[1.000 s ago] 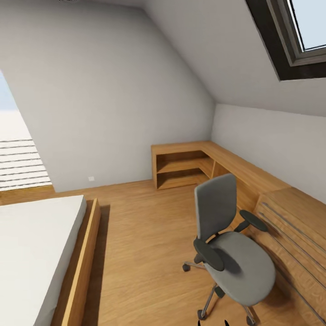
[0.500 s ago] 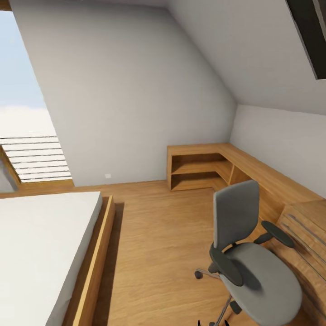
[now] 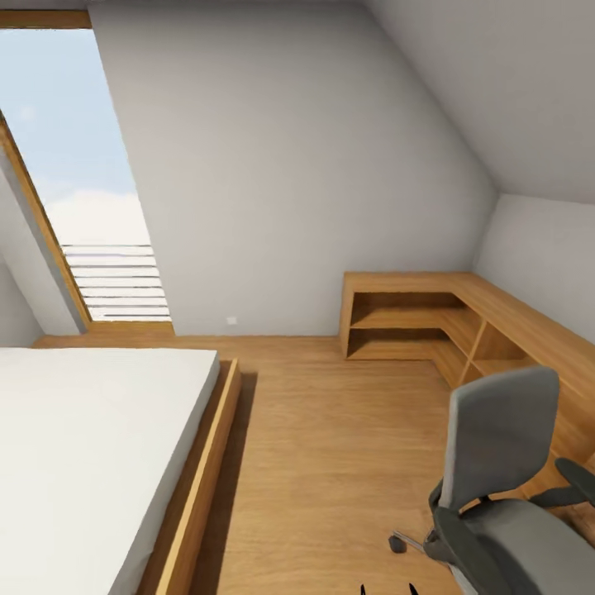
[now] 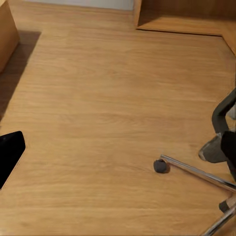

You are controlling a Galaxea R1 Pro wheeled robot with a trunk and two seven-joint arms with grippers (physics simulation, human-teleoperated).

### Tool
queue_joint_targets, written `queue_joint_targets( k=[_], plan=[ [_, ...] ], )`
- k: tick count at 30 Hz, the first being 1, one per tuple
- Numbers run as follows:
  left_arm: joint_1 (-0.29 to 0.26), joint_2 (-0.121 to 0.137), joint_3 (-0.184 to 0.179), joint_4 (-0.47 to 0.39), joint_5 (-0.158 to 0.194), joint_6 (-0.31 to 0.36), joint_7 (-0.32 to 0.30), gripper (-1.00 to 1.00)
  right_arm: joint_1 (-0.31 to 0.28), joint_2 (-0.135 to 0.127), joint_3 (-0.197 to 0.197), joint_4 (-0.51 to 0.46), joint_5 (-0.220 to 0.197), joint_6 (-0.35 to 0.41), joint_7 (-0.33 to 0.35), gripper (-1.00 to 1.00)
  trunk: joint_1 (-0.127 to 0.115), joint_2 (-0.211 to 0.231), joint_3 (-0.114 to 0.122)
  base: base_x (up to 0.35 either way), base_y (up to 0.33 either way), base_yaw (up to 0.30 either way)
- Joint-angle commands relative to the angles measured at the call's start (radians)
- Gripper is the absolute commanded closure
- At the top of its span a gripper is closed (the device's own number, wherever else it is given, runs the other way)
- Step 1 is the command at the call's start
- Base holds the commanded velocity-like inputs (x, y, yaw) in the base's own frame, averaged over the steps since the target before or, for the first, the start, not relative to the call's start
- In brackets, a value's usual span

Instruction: In the bedroom, organize the workspace by keeping the computer under the desk, ensuring the monitor is on the desk, placing the keyboard on the desk next to the monitor, placing the mouse on the desk next to the keyboard, moving the folder from the swivel chair onto the desk next to the mouse, stacking the notebook on top of the folder with the pen on top of the notebook, and positioning the swivel chair next to the desk.

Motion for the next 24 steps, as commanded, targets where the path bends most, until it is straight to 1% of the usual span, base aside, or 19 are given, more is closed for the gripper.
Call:
queue_joint_targets(
  k=[1, 6, 13, 24],
  plan=[
    [0.0, -0.001, 0.003, -0.002, -0.007, -0.001, 0.003, -1.0, -0.001, 0.0, 0.003, 0.002, 0.008, -0.001, -0.01, -1.0, 0.001, -0.002, -0.002, 0.114, 0.0, 0.243],
    [0.0, -0.001, 0.003, -0.002, -0.008, -0.002, 0.003, -1.0, -0.001, -0.001, 0.003, 0.002, 0.008, 0.0, -0.009, -1.0, 0.001, -0.002, -0.002, 0.055, 0.0, 0.136],
    [0.0, -0.001, 0.001, -0.002, -0.009, -0.001, 0.003, -1.0, -0.001, -0.003, 0.003, 0.002, 0.008, 0.001, -0.008, -1.0, 0.001, -0.002, -0.002, 0.056, 0.0, 0.03],
    [0.0, -0.001, 0.001, -0.002, -0.009, -0.001, 0.003, -1.0, -0.001, -0.006, 0.002, 0.002, 0.007, 0.001, -0.008, -1.0, 0.001, -0.002, -0.002, 0.276, 0.0, 0.003]
  ],
)
